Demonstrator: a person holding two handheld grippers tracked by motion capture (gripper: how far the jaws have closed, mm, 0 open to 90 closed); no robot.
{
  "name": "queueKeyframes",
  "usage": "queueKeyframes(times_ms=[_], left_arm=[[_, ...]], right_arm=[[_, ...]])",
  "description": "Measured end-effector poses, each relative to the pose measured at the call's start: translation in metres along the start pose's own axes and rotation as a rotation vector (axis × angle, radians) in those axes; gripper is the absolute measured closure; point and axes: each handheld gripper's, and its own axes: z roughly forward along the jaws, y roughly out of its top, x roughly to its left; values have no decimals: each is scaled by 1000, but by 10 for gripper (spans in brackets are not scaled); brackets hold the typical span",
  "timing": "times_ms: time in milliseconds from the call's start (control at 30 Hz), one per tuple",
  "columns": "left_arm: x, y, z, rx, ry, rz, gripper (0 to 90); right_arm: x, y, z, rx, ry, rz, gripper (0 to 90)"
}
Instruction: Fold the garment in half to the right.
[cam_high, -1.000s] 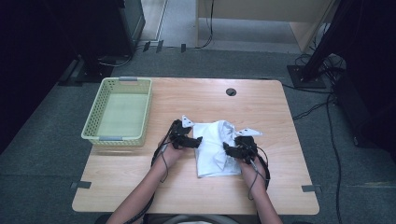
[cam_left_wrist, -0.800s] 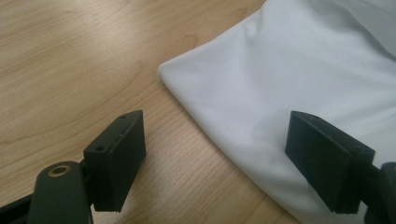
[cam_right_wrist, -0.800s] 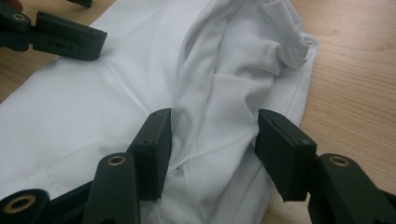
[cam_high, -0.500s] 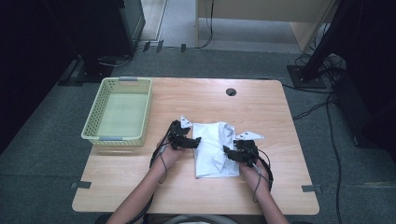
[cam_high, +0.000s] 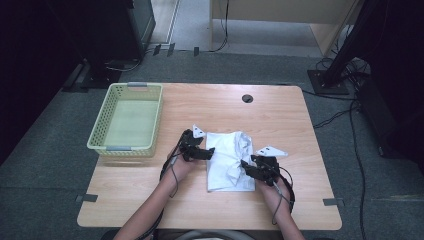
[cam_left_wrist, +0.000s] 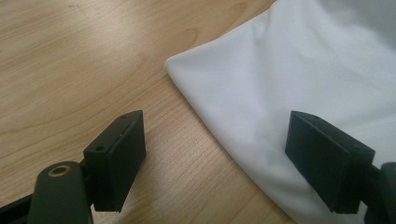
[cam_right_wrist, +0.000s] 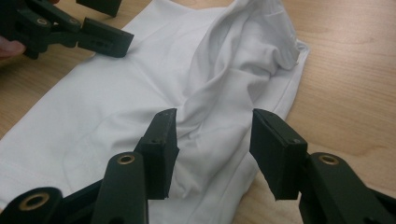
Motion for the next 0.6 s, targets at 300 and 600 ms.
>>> queueKeyframes(times_ms=[300, 600], left_arm=[[1, 0, -1, 5, -4, 4, 206], [5, 1, -2, 9, -13, -15, 206]], right_arm=[[6, -7, 8, 26, -1, -15, 516], [8, -11, 15, 27, -24, -48, 507]])
